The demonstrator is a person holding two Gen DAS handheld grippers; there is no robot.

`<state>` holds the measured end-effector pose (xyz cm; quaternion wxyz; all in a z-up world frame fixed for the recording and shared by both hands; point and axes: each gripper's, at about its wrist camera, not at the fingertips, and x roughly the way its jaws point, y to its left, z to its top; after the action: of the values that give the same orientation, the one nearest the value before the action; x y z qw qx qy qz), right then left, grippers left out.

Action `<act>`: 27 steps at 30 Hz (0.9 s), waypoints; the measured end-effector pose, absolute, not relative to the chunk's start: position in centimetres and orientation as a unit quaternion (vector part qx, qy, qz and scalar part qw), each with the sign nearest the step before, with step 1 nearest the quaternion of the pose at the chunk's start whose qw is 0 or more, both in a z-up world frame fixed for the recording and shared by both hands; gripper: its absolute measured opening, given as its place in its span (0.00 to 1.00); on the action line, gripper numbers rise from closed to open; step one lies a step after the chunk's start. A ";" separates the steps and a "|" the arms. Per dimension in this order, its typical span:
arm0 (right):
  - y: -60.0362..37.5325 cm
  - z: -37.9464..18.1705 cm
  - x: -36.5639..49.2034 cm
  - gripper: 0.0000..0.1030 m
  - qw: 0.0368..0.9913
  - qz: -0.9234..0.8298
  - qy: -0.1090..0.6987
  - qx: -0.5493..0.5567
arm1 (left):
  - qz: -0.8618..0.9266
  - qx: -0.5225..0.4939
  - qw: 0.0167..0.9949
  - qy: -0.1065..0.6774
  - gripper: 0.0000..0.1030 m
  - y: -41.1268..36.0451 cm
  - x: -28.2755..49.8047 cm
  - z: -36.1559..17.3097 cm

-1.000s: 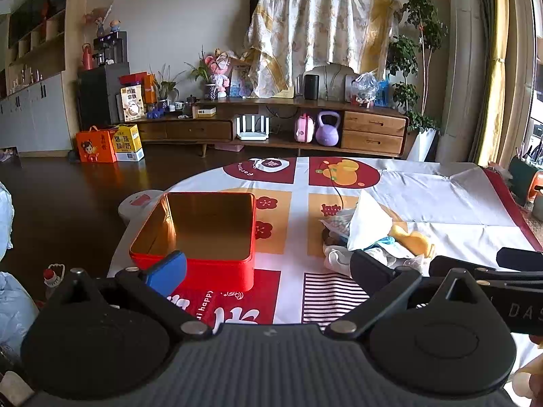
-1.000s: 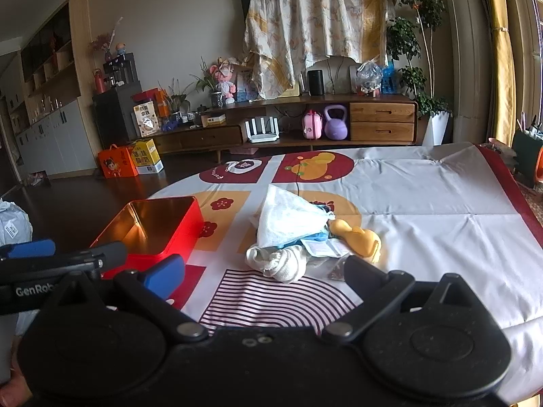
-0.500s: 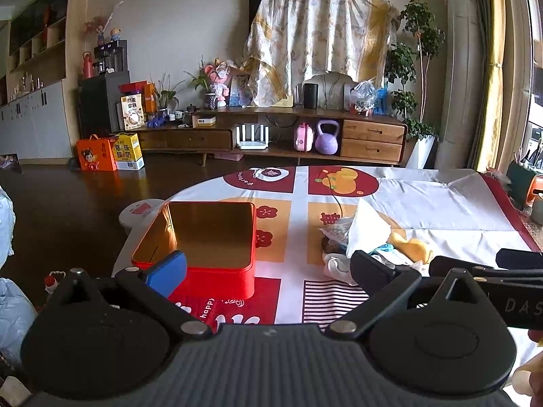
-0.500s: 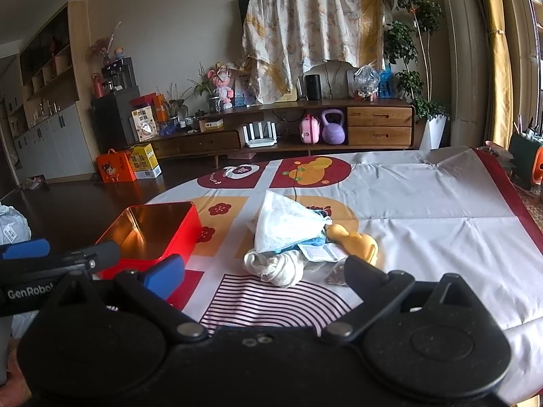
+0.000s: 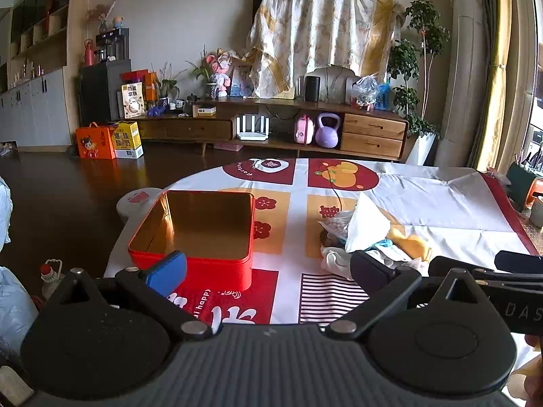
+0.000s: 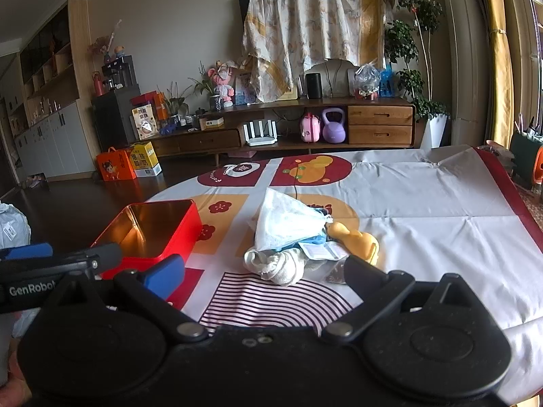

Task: Organize soft objects

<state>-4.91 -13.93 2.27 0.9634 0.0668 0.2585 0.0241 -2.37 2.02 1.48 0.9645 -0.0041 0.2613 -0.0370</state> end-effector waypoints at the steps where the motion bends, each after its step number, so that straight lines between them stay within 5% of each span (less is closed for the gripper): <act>1: -13.9 2.3 -4.9 0.97 0.963 0.024 0.259 0.067 | -0.037 -0.004 0.964 0.263 1.00 2.0 -2.3 1.4; 27: -15.6 -0.9 -0.5 0.90 0.954 0.030 0.294 0.046 | -0.037 0.018 0.961 0.273 1.00 -0.1 4.9 -0.2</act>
<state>-0.50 -15.65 -0.85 0.9542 0.0463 0.2941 0.0302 4.86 -0.09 -0.24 0.9611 0.0177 0.2733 -0.0369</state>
